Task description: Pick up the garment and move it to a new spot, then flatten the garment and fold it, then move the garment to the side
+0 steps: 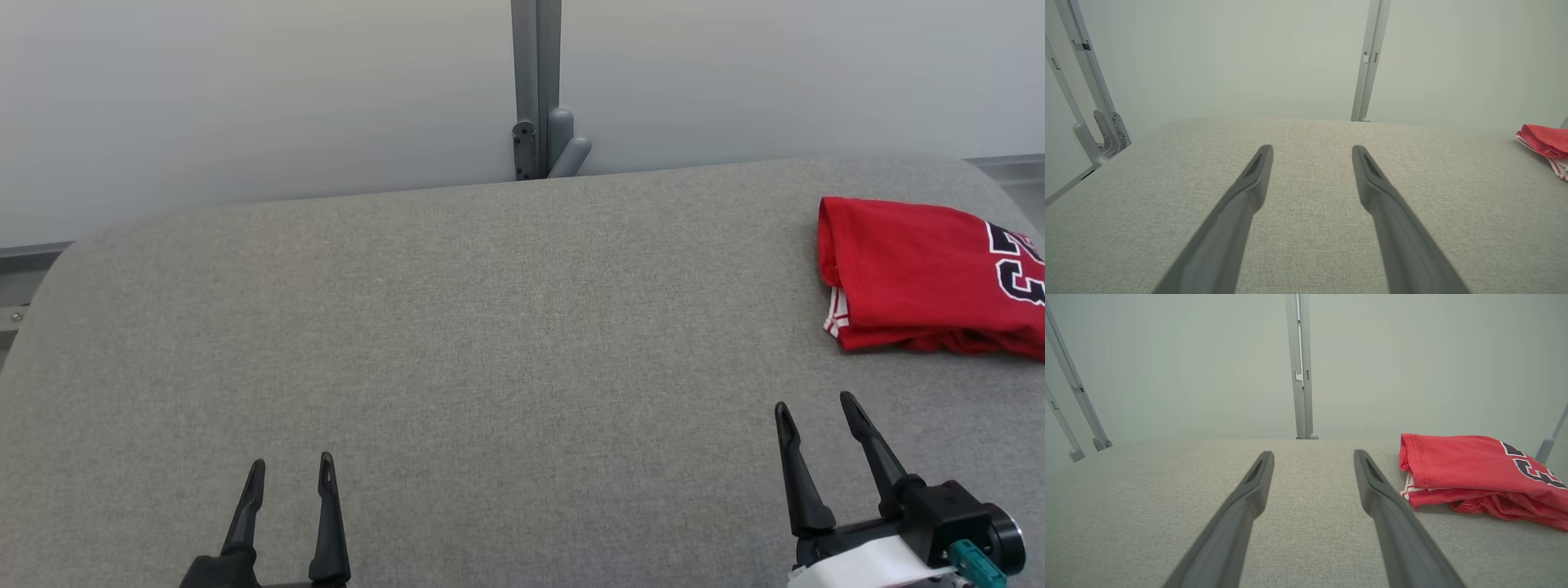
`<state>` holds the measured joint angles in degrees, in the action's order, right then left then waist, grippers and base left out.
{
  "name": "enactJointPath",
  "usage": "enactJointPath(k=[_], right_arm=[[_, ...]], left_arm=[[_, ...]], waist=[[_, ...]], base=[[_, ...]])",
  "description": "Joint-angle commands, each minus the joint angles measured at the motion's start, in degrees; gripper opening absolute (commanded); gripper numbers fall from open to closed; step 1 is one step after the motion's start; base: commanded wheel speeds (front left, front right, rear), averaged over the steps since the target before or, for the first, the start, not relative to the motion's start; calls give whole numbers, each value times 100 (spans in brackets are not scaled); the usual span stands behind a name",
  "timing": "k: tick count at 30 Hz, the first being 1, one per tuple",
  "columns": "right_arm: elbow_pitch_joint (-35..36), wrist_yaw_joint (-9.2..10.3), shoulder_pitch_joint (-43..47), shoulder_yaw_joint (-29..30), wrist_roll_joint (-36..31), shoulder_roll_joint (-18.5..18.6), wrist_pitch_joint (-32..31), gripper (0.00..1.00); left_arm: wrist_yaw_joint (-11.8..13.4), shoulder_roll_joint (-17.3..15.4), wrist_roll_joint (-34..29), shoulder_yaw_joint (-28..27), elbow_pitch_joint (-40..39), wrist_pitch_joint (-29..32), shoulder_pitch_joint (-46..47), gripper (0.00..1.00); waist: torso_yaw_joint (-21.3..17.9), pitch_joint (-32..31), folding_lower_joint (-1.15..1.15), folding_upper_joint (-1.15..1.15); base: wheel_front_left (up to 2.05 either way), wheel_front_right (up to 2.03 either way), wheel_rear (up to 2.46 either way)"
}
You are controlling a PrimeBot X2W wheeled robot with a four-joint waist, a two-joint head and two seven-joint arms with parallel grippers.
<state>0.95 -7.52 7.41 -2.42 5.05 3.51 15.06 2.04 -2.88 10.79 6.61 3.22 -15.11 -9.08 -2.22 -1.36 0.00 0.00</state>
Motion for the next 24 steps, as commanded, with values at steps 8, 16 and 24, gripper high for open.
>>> enactJointPath(k=[8,16,24], right_arm=[[-100,7,151,-163,62,-42,12,100],[-137,7,129,-161,89,-55,12,100],[-102,7,135,-166,66,-59,12,100]], left_arm=[[58,-7,-16,83,64,1,-109,100],[12,-7,-47,36,71,1,-95,100],[11,-7,-38,56,104,1,-83,100]], waist=[[-33,-136,0,0],[-65,-120,0,0],[-48,-107,0,0]], base=[[0,0,0],[0,0,0],[0,0,0]])
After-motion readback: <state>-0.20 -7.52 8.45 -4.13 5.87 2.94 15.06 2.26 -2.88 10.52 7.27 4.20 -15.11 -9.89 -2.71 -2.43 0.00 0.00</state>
